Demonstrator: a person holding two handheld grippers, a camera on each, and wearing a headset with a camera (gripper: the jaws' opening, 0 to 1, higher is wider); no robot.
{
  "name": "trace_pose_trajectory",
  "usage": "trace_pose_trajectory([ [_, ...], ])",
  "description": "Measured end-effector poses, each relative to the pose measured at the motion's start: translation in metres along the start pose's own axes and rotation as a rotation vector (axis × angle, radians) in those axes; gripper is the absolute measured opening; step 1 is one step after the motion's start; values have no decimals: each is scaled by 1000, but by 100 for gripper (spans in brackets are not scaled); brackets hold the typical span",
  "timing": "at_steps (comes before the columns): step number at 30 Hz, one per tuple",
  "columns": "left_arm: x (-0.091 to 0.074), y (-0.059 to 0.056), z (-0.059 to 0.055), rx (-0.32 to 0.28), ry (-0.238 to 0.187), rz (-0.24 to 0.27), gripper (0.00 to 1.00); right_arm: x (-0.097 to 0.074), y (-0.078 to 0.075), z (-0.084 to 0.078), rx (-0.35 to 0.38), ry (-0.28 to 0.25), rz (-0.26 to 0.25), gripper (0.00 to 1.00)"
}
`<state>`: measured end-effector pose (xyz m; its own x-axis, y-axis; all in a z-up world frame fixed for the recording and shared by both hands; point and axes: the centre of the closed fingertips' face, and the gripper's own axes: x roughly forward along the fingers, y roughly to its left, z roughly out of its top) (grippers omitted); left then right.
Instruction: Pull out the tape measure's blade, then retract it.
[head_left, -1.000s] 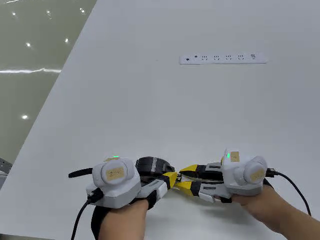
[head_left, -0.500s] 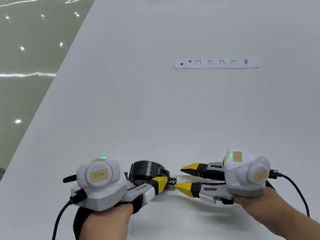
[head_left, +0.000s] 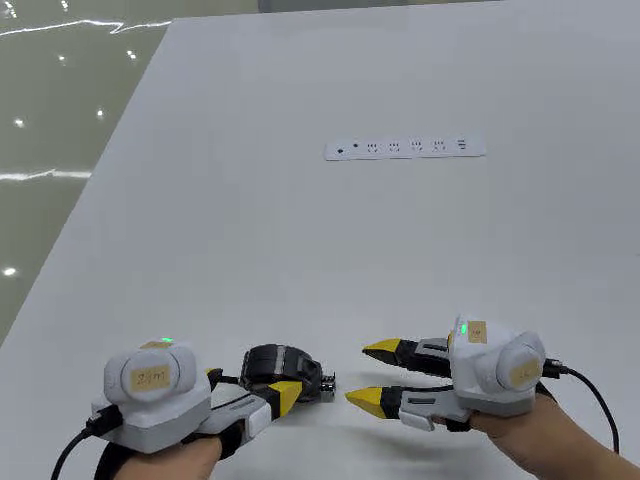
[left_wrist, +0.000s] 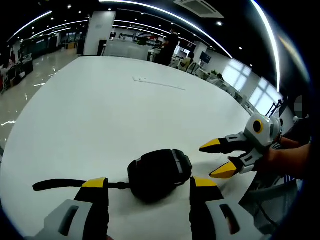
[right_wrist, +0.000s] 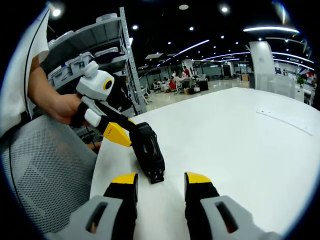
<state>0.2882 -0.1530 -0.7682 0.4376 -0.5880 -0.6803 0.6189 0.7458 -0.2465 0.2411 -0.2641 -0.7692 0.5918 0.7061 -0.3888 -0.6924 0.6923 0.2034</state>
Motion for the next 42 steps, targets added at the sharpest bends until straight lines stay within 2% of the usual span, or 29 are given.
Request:
trace_pose_trajectory([
  [2, -2, 2, -4, 5, 15, -8, 63, -5, -1, 2, -2, 2, -10, 37],
  [6, -8, 6, -4, 28, 19, -24, 63, -15, -1, 5, -12, 2, -24, 37],
  [10, -13, 7, -5, 65, 25, -46, 64, -24, 0, 6, -13, 21, -34, 40],
  [12, -15, 8, -8, 83, 38, -53, 65, -29, 1, 3, -36, 49, -43, 41],
  [14, -15, 10, -8, 93, 37, -57, 65, -32, 3, 2, -28, 50, -40, 43],
  [18, -18, 6, -9, 138, 50, -97, 65, -41, 5, 0, -21, 64, -52, 46],
  [21, -22, 5, -9, 175, 57, -105, 66, -48, 7, 0, -30, 66, -60, 46],
  [26, -28, -1, -13, 204, 67, -142, 66, -59, 11, -6, -10, 78, -81, 50],
  [28, -30, -1, -15, 215, 66, -153, 66, -64, 12, -7, -12, 81, -93, 51],
  [32, -33, -2, -21, 253, 75, -185, 68, -73, 12, -11, 32, 76, -113, 57],
  [33, -34, 0, -22, 262, 79, -178, 68, -75, 12, -12, 33, 78, -119, 57],
  [35, -37, -1, -21, 264, 71, -199, 69, -80, 13, -11, 49, 71, -127, 59],
  [41, -42, 7, -24, 261, 65, -199, 73, -93, 12, -16, 55, 83, -146, 62],
  [42, -42, 9, -27, 264, 76, -193, 73, -95, 12, -16, 58, 82, -151, 62],
])
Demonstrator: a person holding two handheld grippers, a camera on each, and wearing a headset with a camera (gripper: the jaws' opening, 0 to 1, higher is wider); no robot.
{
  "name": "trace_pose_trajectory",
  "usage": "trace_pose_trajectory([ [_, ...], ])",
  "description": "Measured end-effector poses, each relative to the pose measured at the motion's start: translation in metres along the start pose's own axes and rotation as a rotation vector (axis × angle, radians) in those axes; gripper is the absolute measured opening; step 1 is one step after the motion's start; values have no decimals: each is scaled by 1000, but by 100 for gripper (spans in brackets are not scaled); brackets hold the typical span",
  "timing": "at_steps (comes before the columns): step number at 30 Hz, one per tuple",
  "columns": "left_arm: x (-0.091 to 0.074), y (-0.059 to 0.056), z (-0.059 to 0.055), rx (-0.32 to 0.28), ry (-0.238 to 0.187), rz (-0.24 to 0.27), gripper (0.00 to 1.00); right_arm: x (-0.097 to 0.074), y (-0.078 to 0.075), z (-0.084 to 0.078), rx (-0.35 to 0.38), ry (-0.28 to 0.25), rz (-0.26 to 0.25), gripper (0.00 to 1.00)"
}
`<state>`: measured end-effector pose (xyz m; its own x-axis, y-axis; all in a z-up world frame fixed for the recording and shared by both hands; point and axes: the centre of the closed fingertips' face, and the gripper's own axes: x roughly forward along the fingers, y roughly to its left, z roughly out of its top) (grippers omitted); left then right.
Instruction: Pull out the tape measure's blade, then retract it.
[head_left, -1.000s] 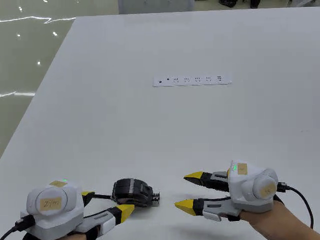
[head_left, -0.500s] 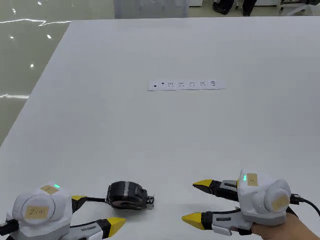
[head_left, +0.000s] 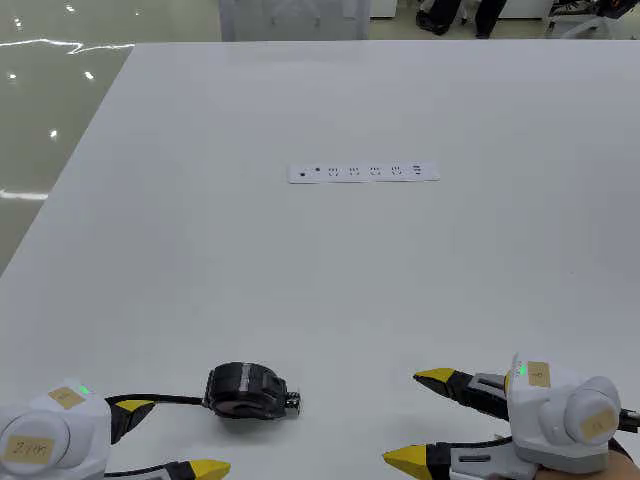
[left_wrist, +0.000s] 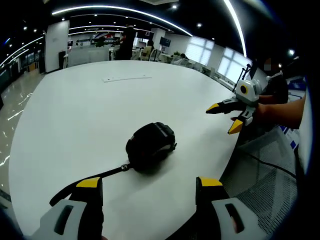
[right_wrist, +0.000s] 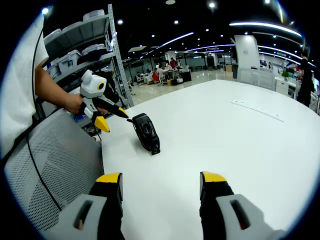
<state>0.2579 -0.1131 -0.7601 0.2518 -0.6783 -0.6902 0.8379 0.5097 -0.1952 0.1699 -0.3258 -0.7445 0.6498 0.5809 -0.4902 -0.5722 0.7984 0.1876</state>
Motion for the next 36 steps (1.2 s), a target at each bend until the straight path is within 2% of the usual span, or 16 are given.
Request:
trace_pose_trajectory([
  [3, -2, 2, -5, -12, 4, -7, 76, -6, -2, -2, 14, -1, -15, 64],
  [11, -10, 6, -8, 3, -2, -1, 79, -20, -5, -11, 36, 10, -44, 68],
  [17, -18, 10, -3, -12, -39, -14, 85, -30, -11, -13, 37, 13, -70, 71],
  [23, -22, 13, -3, -7, -47, -10, 88, -37, -13, -15, 37, 22, -84, 75],
  [36, -29, 13, -2, -16, -68, -12, 91, -50, -18, -25, 33, 51, -111, 81],
])
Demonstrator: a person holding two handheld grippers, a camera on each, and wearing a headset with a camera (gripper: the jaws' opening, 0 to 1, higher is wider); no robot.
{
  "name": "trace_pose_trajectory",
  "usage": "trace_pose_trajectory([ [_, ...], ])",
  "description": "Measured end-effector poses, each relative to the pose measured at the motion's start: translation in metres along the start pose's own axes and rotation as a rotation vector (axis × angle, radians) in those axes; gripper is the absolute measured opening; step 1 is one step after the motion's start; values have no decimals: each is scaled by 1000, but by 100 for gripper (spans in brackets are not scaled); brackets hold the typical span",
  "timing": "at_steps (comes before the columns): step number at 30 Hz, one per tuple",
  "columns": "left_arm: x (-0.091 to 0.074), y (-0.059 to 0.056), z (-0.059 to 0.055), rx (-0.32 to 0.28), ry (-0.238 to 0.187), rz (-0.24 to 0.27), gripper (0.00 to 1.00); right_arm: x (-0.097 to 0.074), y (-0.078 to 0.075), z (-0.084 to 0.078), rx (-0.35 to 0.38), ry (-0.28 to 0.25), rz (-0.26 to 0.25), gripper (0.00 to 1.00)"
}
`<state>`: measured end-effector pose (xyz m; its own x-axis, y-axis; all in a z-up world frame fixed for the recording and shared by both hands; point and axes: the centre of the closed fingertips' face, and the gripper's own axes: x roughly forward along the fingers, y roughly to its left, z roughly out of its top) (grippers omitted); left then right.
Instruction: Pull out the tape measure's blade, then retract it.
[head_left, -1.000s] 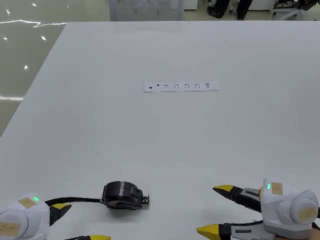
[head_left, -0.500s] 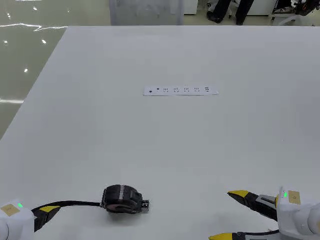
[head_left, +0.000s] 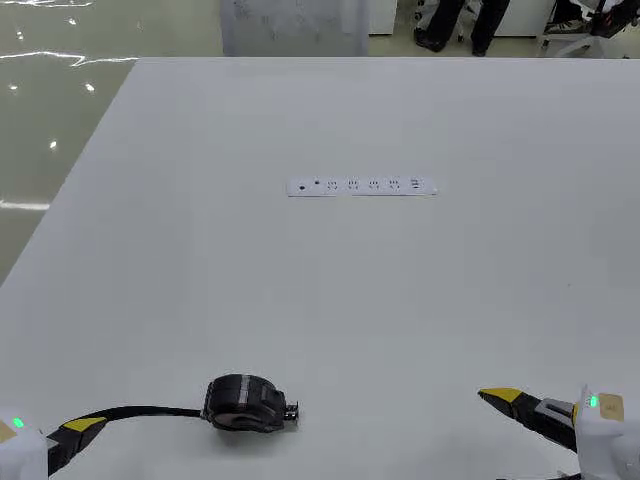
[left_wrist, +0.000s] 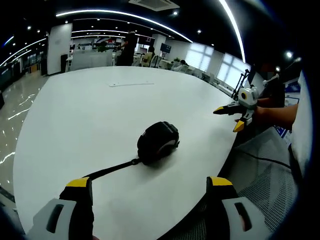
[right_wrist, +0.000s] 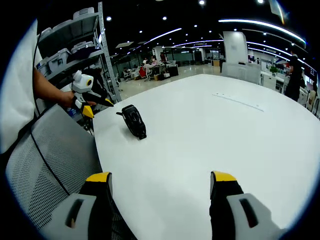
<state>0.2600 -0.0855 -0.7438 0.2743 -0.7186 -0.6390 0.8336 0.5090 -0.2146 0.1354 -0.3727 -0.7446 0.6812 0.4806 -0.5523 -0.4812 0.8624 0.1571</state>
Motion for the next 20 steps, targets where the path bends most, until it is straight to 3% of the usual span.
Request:
trace_pose_trajectory([
  [20, -1, 2, -4, -14, 3, 13, 92, -6, 1, -10, 0, 30, -6, 82],
])
